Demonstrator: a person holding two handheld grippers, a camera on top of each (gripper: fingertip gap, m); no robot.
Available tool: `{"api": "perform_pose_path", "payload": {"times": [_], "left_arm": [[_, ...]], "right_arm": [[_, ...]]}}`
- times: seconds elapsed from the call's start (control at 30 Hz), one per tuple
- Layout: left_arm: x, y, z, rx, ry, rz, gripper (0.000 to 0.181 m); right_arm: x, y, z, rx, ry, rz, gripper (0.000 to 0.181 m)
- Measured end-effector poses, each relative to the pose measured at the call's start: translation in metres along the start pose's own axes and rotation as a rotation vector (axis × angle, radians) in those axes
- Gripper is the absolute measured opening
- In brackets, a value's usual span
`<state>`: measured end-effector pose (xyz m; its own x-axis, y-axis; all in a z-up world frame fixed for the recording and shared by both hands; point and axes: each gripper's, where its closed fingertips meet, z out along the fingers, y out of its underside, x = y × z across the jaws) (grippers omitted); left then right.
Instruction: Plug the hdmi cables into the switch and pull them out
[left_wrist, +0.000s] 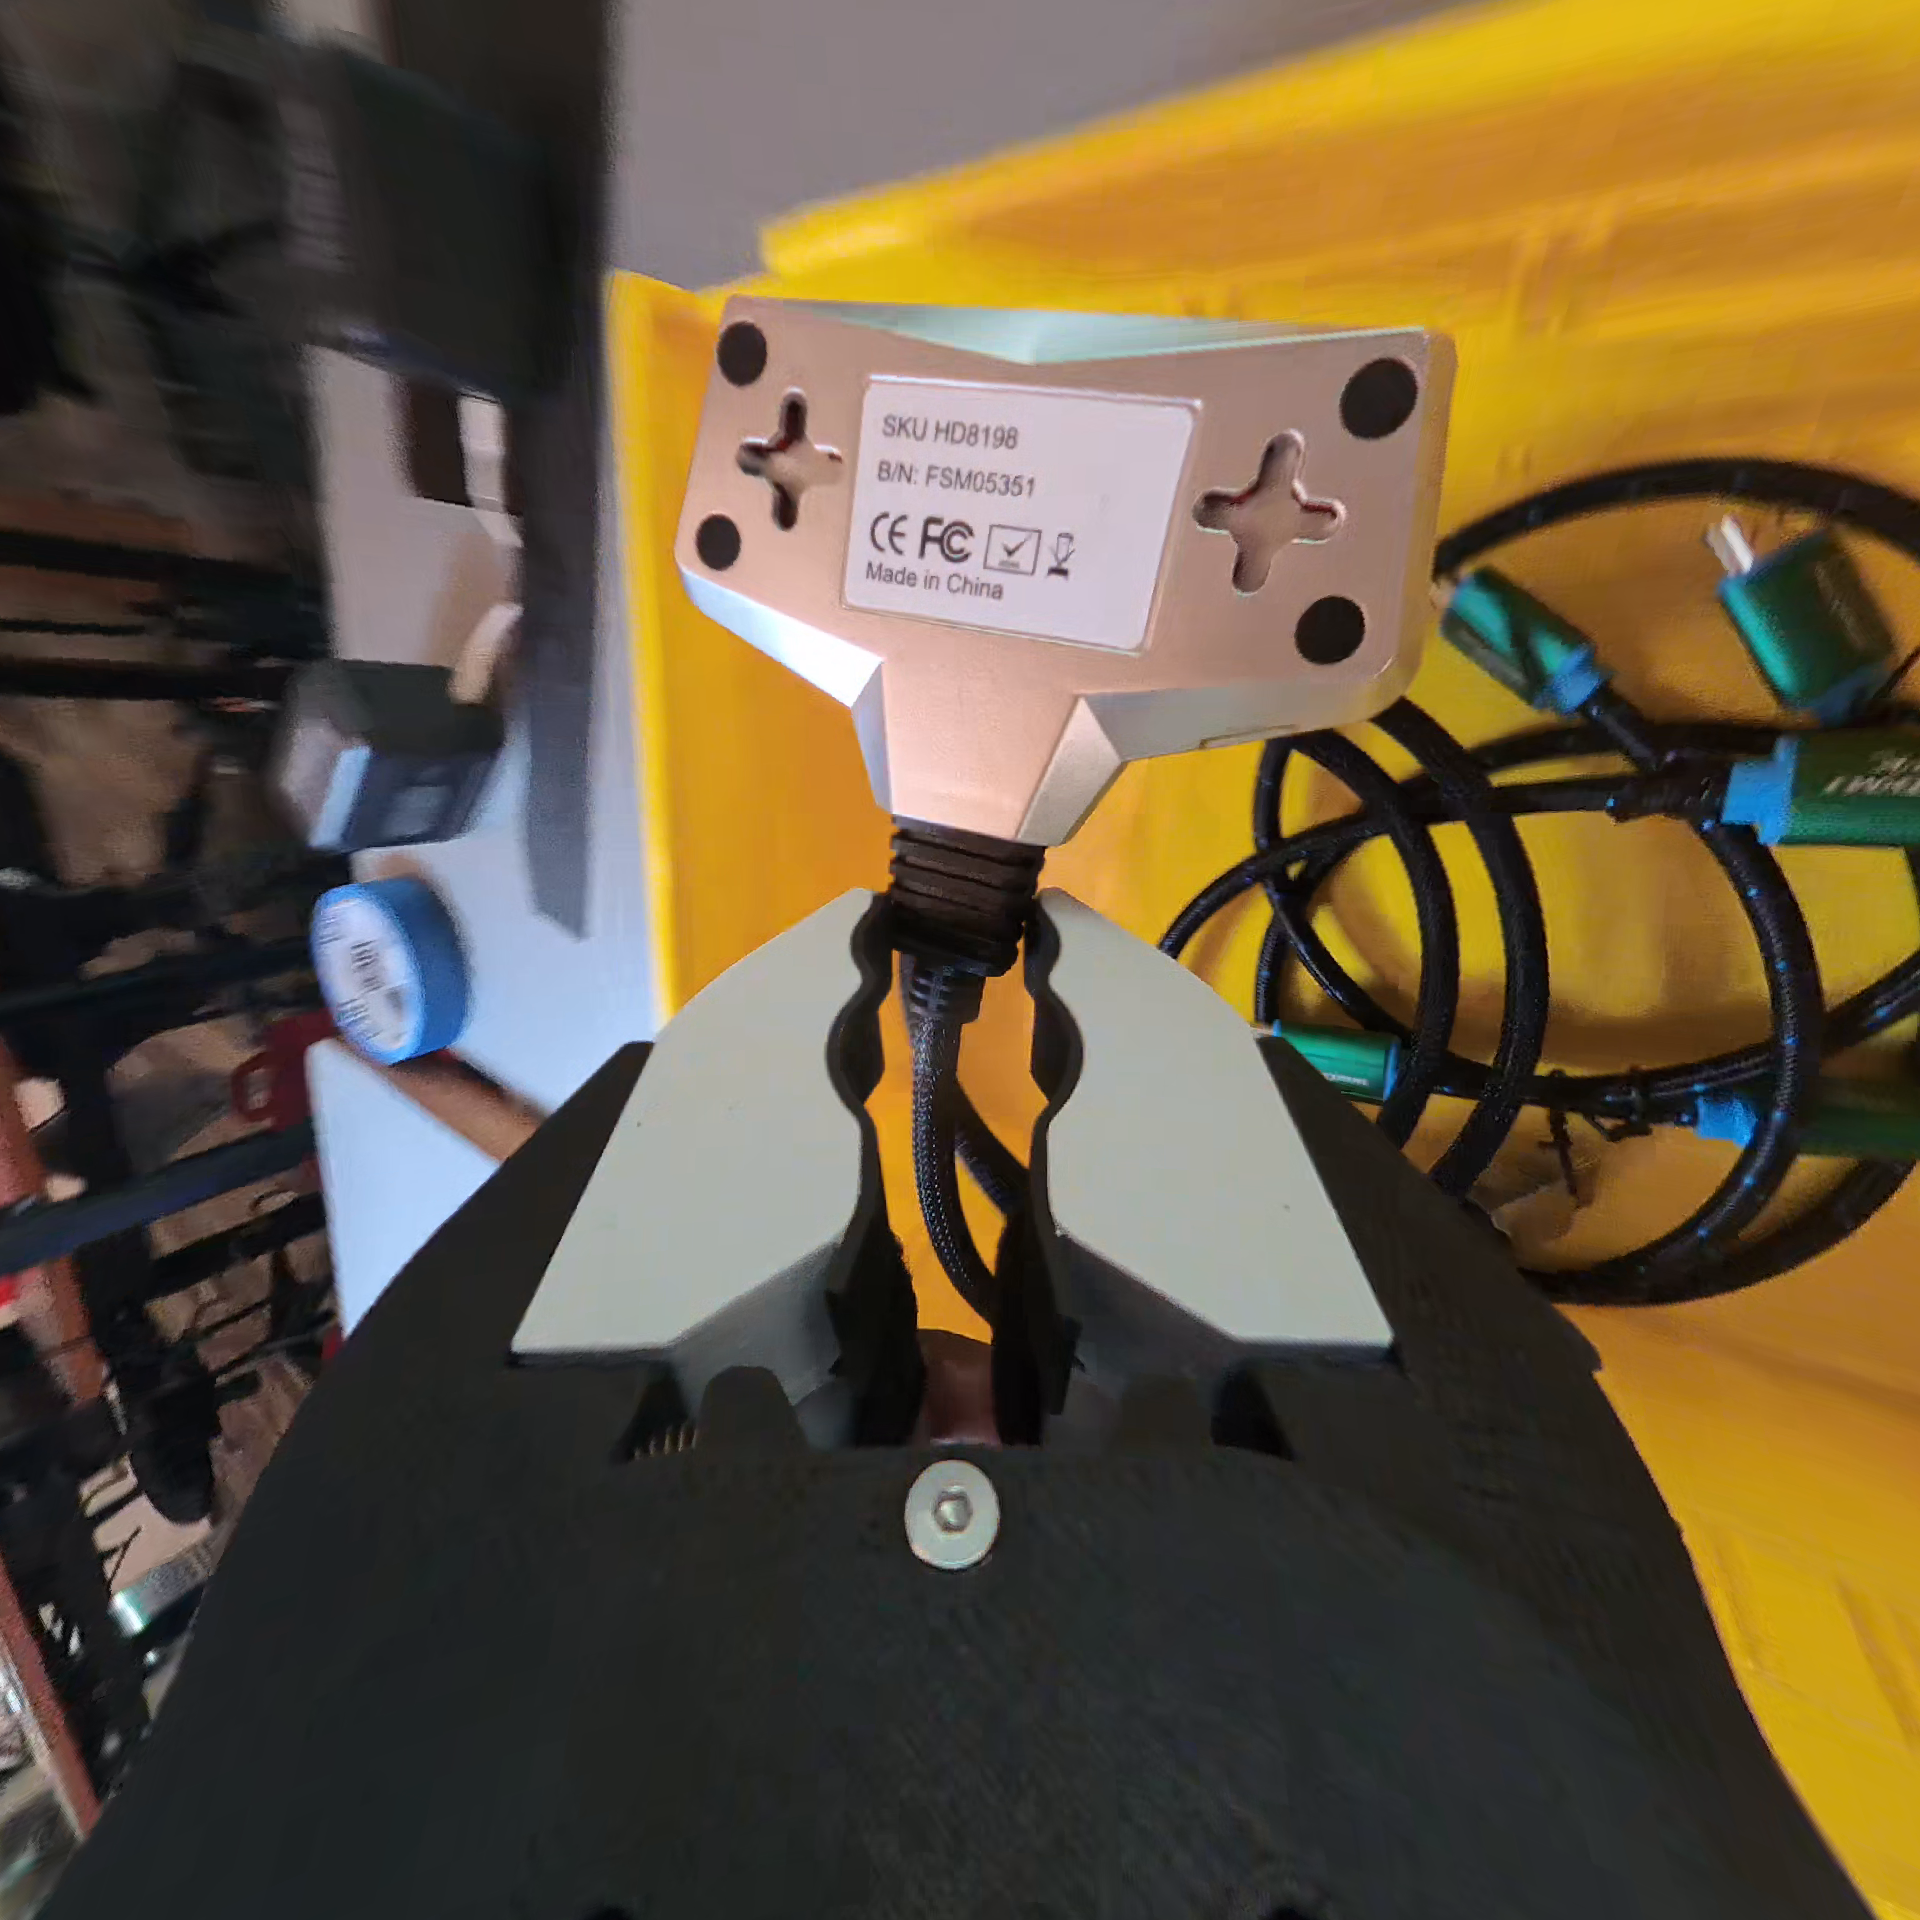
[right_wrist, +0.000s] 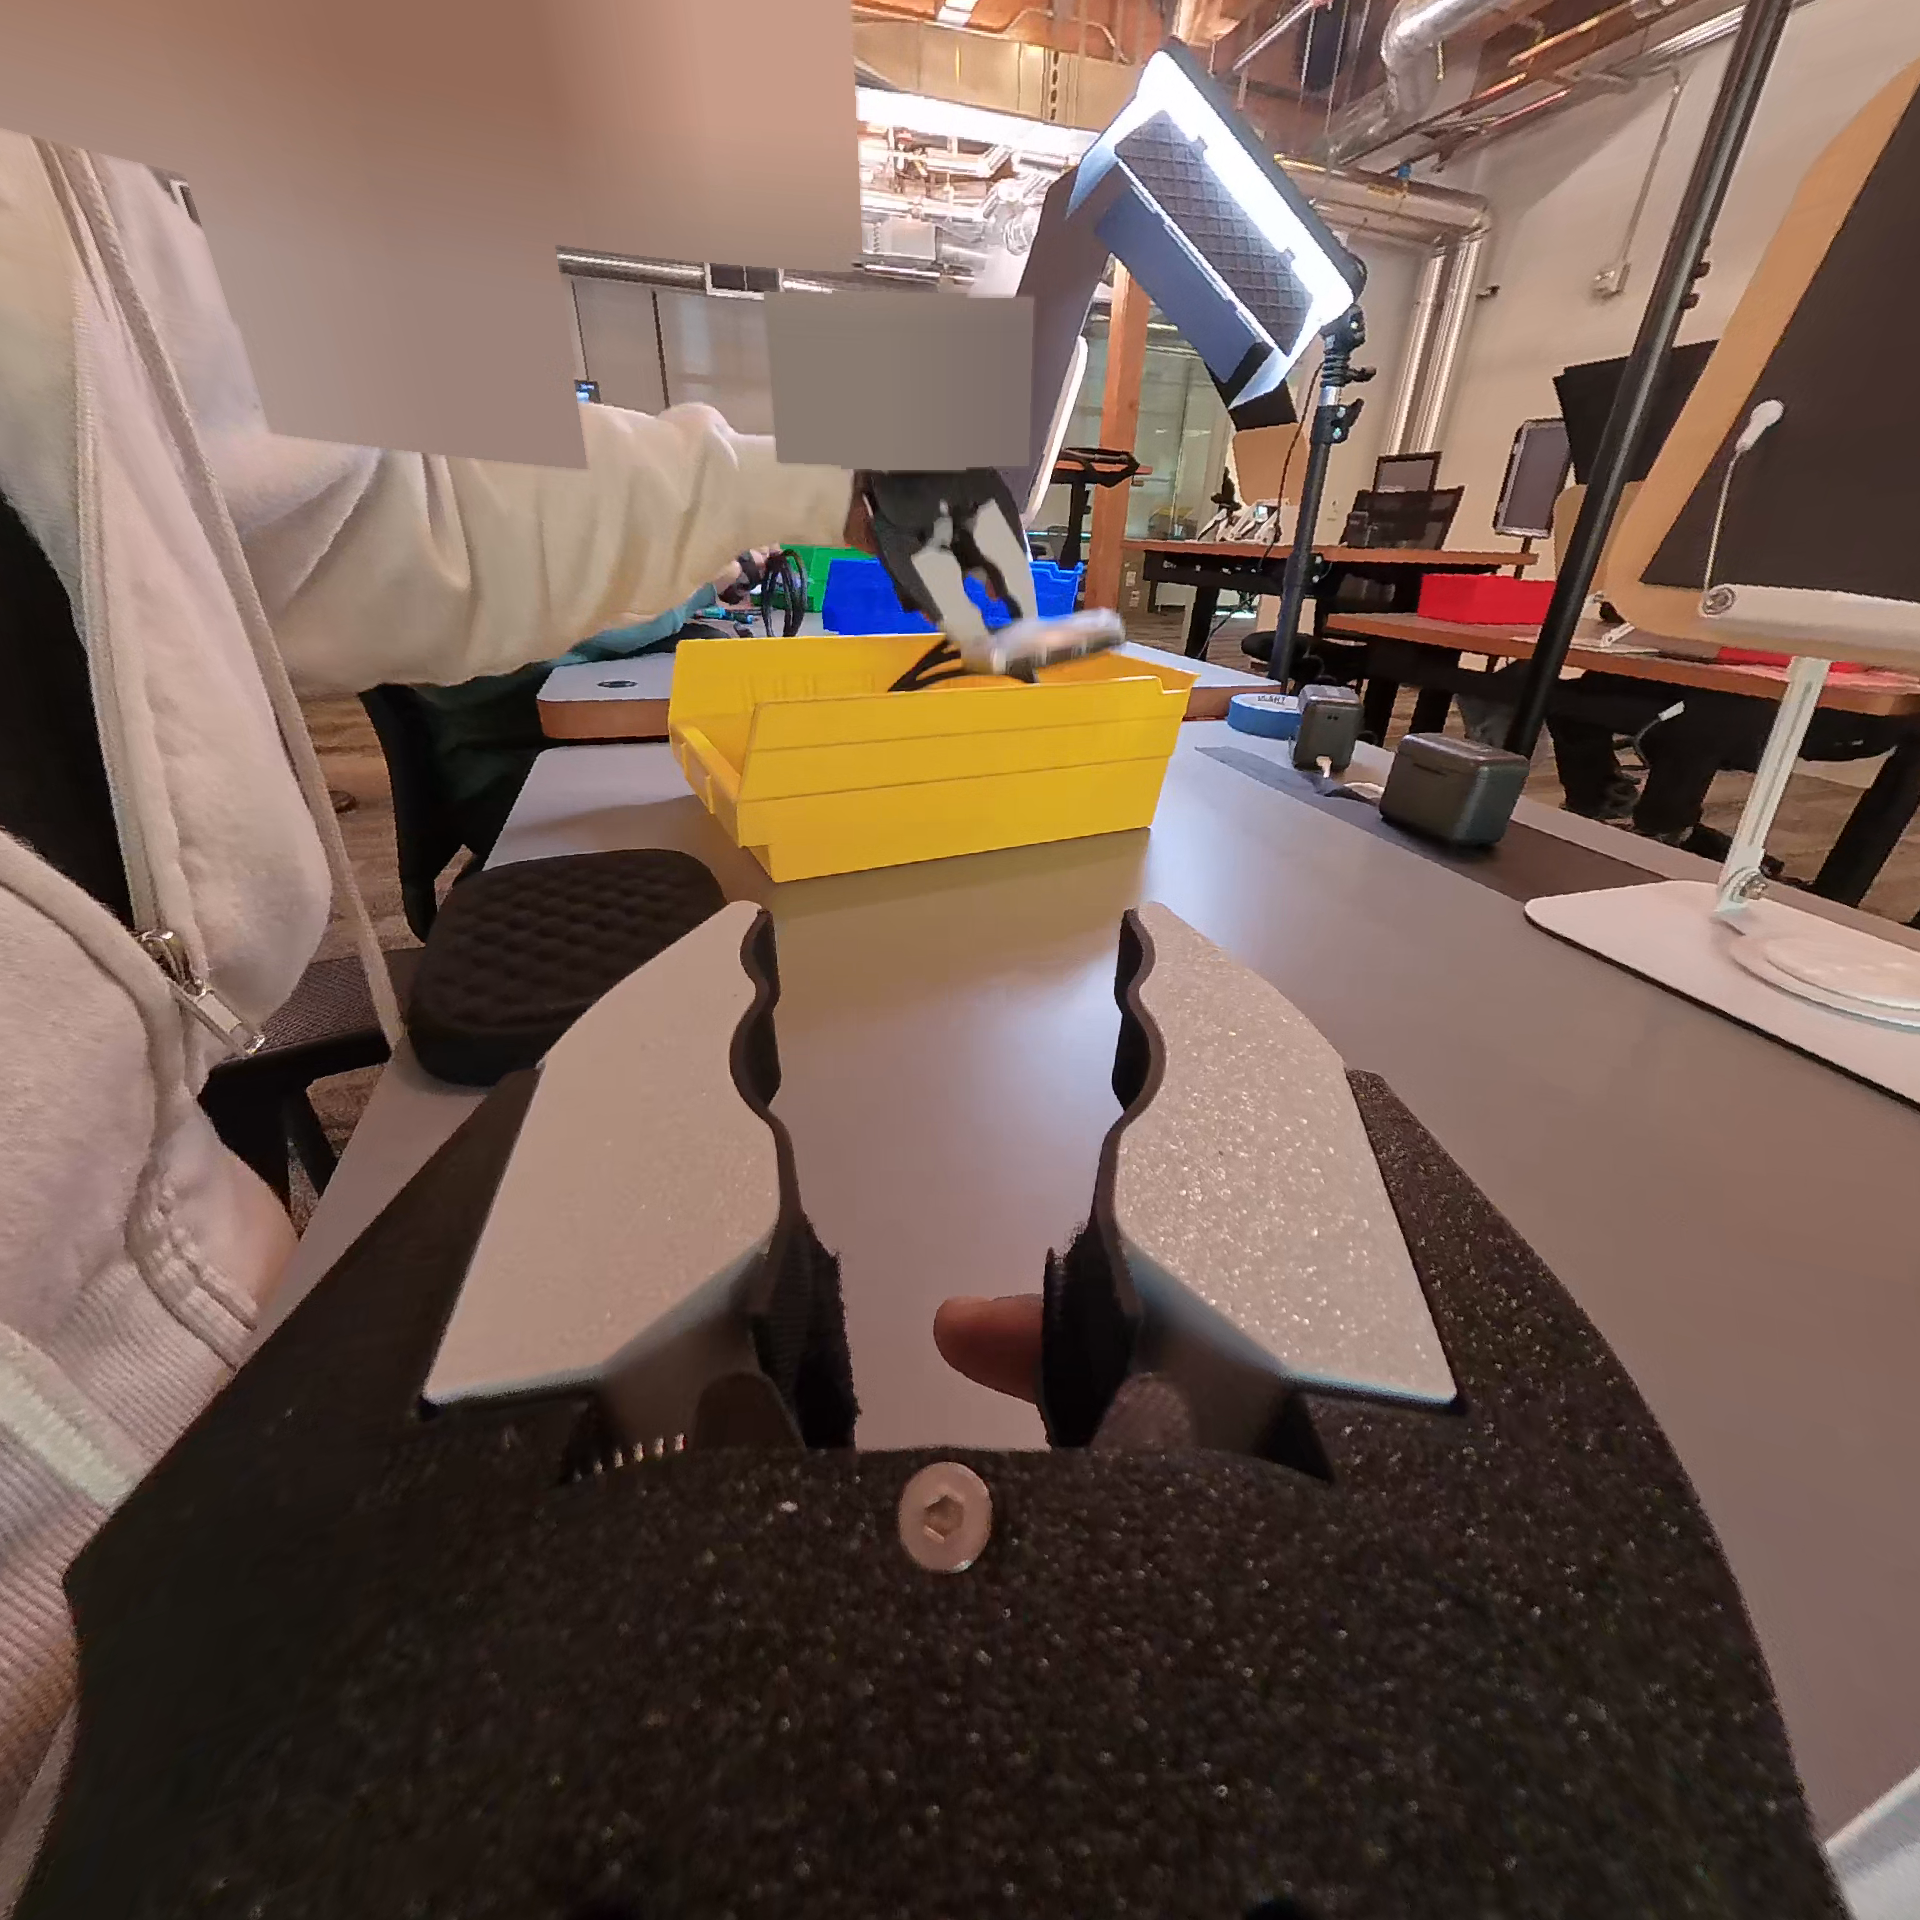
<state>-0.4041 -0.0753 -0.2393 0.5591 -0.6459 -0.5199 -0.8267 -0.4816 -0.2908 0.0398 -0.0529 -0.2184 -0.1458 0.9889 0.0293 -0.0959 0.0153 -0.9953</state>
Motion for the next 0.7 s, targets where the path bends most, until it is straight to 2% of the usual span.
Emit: {"api": "perform_pose_path", "payload": {"times": [0.27,0.4,0.53,0.7], "left_arm": [[-0.058,-0.064,-0.143,0.481,-0.702,-0.292,0.025],[-0.070,-0.101,-0.199,0.741,-0.926,-0.441,0.025],[-0.059,-0.154,-0.226,0.956,-1.039,-0.484,0.024],[-0.016,-0.212,-0.231,1.174,-1.110,-0.519,0.024]], "right_arm": [[-0.007,0.006,0.005,-0.043,-0.019,-0.030,0.062],[-0.008,0.006,0.005,-0.050,-0.016,-0.049,0.061],[-0.008,0.005,0.003,-0.049,0.000,-0.069,0.060],[-0.006,0.002,0.001,-0.030,0.023,-0.079,0.059]]}}
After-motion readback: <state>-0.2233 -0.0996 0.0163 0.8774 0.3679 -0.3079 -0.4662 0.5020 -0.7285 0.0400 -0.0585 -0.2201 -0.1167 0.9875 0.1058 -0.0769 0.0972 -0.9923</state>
